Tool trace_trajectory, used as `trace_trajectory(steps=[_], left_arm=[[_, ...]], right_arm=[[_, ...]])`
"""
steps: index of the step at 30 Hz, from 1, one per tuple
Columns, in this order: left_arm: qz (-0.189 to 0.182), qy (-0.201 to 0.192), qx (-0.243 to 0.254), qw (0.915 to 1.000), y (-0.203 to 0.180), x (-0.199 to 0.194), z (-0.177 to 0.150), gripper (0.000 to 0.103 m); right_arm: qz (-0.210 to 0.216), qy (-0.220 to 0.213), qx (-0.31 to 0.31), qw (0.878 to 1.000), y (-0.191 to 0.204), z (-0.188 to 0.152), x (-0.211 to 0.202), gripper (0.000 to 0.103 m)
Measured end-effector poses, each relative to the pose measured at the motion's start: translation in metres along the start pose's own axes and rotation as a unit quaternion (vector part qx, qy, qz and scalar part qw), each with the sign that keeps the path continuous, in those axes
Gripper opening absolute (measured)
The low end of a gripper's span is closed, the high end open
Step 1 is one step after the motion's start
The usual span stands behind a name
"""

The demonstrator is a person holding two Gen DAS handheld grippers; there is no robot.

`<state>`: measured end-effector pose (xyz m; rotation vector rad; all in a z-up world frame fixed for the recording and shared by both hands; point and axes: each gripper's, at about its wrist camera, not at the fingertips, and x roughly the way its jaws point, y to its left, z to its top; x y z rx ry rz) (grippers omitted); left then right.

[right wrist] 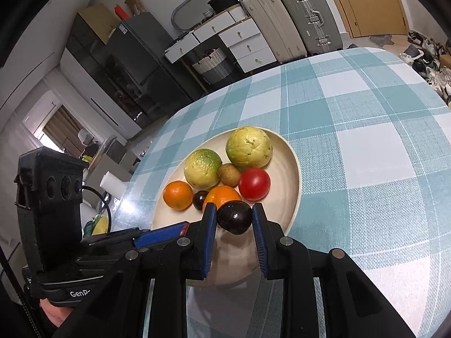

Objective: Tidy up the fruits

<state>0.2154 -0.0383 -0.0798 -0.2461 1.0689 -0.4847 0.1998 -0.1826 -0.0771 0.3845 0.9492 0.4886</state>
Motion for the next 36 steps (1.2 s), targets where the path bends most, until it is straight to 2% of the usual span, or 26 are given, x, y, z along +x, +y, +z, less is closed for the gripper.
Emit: trace_trajectory(steps=[5,10,21,22,24,25,26,30,32,34,36], left_arm=[[-0.008,-0.010,0.002,0.9999,-0.003,-0.001,0.003,0.024],[0.004,-0.014,0.000,0.9999,-0.003,-0.008,0.002,0.025],[0.048,-0.061,-0.004,0.9969,-0.004,-0.048,-0.008,0.031],[0.054,-0.065,-0.003,0.9964,-0.005,-0.052,-0.009,0.032],[0.067,-0.075,0.000,0.9949,-0.007,-0.060,-0.011,0.032],[0.073,-0.081,0.002,0.9940,-0.009,-0.065,-0.012,0.036],[0.079,-0.089,0.005,0.9929,-0.011,-0.070,-0.013,0.039],[0.102,-0.126,-0.002,0.9868,-0.015,-0.093,-0.018,0.068],[0.115,-0.151,-0.004,0.9818,-0.016,-0.107,-0.021,0.073],[0.125,-0.167,-0.002,0.9779,-0.018,-0.117,-0.021,0.081],[0.139,-0.184,0.002,0.9731,-0.022,-0.128,-0.023,0.083]], right_arm=[[0.006,0.008,0.002,1.000,0.000,0.003,0.006,0.029],[0.007,-0.015,0.008,1.000,-0.004,0.004,-0.006,0.048],[-0.009,-0.068,0.004,0.998,-0.001,0.005,-0.046,0.052],[-0.010,-0.072,0.001,0.997,0.000,0.005,-0.049,0.054],[-0.018,-0.083,-0.007,0.996,0.005,0.004,-0.057,0.068],[-0.022,-0.091,-0.011,0.996,0.007,0.003,-0.061,0.075],[-0.023,-0.101,-0.016,0.995,0.010,0.002,-0.067,0.076],[-0.020,-0.116,-0.032,0.993,0.022,-0.002,-0.080,0.079],[-0.031,-0.129,-0.045,0.990,0.029,-0.004,-0.087,0.088],[-0.032,-0.141,-0.055,0.988,0.035,-0.007,-0.095,0.089],[-0.033,-0.147,-0.063,0.987,0.041,-0.010,-0.101,0.092]])
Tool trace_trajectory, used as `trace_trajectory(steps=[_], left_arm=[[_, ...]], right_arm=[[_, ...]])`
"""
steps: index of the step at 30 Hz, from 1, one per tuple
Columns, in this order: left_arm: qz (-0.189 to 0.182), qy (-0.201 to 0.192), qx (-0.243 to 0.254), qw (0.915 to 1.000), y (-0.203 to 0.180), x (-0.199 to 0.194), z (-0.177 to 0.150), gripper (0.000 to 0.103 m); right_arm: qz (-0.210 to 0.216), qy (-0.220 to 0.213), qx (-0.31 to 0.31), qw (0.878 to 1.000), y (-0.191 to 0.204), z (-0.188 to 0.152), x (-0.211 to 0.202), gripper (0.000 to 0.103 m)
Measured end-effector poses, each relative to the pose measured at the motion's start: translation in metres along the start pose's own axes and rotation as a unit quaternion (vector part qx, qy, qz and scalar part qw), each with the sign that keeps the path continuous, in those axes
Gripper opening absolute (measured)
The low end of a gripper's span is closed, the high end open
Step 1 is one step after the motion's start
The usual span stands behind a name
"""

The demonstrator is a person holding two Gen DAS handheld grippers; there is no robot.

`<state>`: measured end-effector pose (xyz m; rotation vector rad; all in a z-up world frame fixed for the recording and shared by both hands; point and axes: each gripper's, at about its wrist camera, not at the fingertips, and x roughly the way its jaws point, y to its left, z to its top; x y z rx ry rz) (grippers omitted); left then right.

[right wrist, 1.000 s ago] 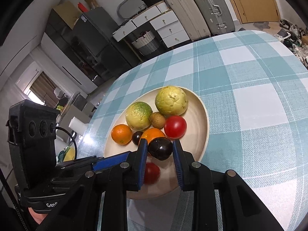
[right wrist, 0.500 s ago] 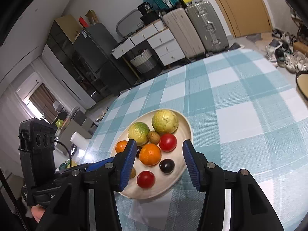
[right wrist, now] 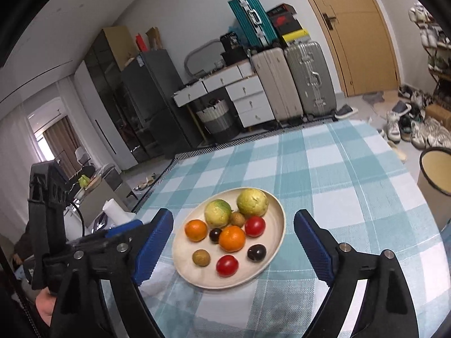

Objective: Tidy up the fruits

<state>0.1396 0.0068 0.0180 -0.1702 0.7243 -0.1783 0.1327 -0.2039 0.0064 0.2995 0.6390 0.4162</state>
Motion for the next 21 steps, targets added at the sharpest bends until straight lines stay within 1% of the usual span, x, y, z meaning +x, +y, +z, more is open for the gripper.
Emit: trace_trajectory(steps=[2,3,5,7,9,14,18,21], left_arm=[[0.013,-0.015,0.006,0.9998,-0.001,-0.011,0.000,0.084],[0.018,-0.020,0.009,0.9996,-0.002,-0.015,0.000,0.085],[0.029,-0.031,0.013,0.9990,-0.004,-0.024,-0.001,0.091],[0.043,-0.044,0.015,0.9980,-0.005,-0.032,-0.001,0.102],[0.054,-0.065,0.018,0.9963,-0.006,-0.042,-0.002,0.102],[0.054,-0.094,0.019,0.9939,-0.005,-0.063,-0.006,0.102],[0.065,-0.115,0.028,0.9908,-0.005,-0.074,-0.013,0.102],[0.073,-0.124,0.030,0.9892,-0.003,-0.078,-0.019,0.102]], right_arm=[[-0.010,-0.009,-0.010,1.000,0.006,0.000,-0.007,0.097],[-0.012,-0.014,-0.015,1.000,0.009,-0.001,-0.011,0.097],[-0.013,-0.024,-0.022,0.999,0.013,-0.001,-0.018,0.098],[-0.013,-0.037,-0.031,0.999,0.019,-0.002,-0.027,0.099],[-0.015,-0.050,-0.039,0.998,0.024,-0.002,-0.034,0.101],[-0.018,-0.086,-0.080,0.993,0.036,-0.007,-0.050,0.103],[-0.030,-0.116,-0.123,0.985,0.049,-0.017,-0.062,0.103],[-0.037,-0.130,-0.148,0.980,0.056,-0.023,-0.066,0.103]])
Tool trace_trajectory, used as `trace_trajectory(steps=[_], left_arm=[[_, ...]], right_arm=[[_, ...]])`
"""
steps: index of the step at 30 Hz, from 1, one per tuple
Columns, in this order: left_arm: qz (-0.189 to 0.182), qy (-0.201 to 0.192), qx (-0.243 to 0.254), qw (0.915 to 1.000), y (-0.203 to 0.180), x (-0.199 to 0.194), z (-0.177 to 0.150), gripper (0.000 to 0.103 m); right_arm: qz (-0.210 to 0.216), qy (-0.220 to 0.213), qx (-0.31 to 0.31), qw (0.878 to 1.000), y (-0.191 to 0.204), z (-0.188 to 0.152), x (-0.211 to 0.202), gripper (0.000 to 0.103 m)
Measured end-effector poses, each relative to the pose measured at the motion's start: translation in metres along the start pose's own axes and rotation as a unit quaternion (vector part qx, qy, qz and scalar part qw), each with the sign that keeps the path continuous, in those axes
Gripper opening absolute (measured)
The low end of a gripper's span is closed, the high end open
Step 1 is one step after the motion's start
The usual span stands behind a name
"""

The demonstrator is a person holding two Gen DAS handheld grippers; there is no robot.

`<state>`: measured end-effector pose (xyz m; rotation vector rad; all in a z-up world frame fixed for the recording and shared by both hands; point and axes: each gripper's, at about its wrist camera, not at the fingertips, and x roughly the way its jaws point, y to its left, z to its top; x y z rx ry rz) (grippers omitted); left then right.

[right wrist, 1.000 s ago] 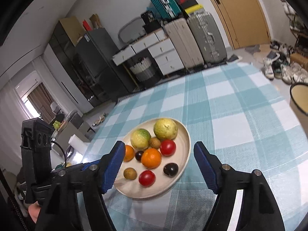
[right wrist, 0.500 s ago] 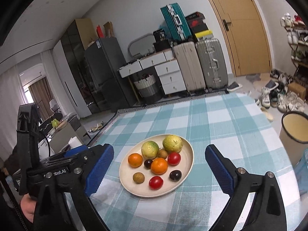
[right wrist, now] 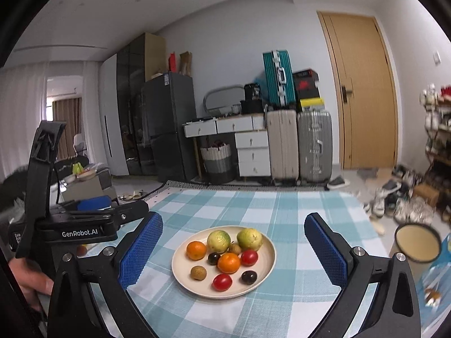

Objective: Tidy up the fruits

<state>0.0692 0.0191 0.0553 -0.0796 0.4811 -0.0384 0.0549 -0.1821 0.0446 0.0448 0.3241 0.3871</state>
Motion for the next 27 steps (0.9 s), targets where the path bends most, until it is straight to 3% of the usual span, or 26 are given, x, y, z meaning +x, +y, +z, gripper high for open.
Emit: trace_trajectory(steps=[15,20,27], left_arm=[[0.015,-0.041,-0.004,0.9990,0.021,-0.019,-0.028,0.102],[0.064,-0.069,0.020,0.9954,0.020,-0.011,-0.044,0.102],[0.060,-0.067,0.024,0.9957,0.023,0.011,-0.064,0.102]], right_arm=[[-0.021,-0.023,-0.021,0.999,0.008,-0.019,-0.016,0.103],[-0.035,-0.021,-0.028,0.999,0.007,-0.026,-0.017,0.103],[-0.061,-0.014,-0.035,0.997,0.004,-0.039,-0.013,0.103]])
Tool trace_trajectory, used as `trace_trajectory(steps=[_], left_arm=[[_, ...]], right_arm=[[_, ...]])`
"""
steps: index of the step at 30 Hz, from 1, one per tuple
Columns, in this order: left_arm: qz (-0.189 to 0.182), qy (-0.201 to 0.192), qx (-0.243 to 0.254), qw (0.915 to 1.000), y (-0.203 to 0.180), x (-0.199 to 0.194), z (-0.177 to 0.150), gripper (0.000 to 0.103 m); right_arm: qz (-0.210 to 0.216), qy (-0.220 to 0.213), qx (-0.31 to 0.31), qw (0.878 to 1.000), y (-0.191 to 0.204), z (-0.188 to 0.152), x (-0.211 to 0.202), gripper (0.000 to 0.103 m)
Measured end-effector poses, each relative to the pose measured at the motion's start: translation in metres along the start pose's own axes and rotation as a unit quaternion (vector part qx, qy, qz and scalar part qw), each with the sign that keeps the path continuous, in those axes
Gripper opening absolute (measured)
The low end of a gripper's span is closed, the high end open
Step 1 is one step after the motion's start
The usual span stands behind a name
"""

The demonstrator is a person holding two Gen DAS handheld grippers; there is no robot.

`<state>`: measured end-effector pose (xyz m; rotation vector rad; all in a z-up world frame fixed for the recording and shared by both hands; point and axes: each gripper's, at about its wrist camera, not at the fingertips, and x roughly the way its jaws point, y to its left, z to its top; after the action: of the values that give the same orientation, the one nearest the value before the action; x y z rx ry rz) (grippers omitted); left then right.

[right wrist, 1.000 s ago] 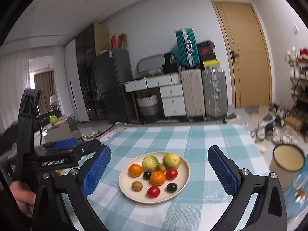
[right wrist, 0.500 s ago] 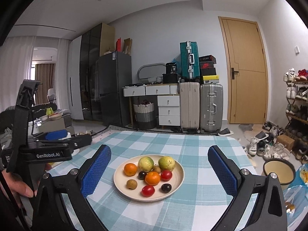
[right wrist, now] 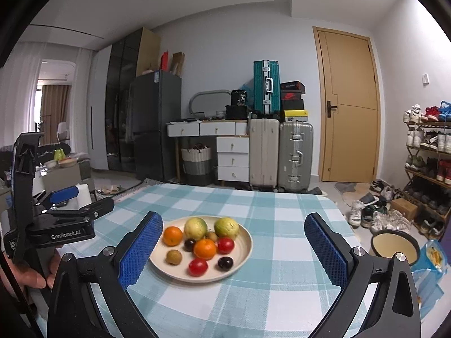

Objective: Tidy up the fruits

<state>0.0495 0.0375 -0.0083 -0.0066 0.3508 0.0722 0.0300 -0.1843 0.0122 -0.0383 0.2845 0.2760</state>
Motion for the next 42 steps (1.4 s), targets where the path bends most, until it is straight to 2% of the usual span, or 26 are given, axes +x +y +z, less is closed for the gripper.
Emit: trace_trajectory(steps=[4,15,19,42], left_arm=[[-0.009,0.005,0.000,0.9999,0.000,0.008,-0.011,0.102],[-0.034,0.004,-0.008,0.9994,0.003,0.014,-0.025,0.102],[-0.038,-0.012,0.008,0.9992,-0.004,0.008,-0.027,0.102],[-0.038,-0.012,0.005,0.9992,-0.005,0.010,-0.026,0.102]], right_arm=[[0.000,0.000,0.000,1.000,-0.004,-0.009,0.005,0.103],[-0.006,0.034,0.006,0.999,-0.014,-0.033,0.027,0.103],[-0.007,0.038,0.007,0.999,-0.015,-0.034,0.029,0.103],[-0.005,0.041,-0.001,0.999,-0.012,-0.036,0.030,0.103]])
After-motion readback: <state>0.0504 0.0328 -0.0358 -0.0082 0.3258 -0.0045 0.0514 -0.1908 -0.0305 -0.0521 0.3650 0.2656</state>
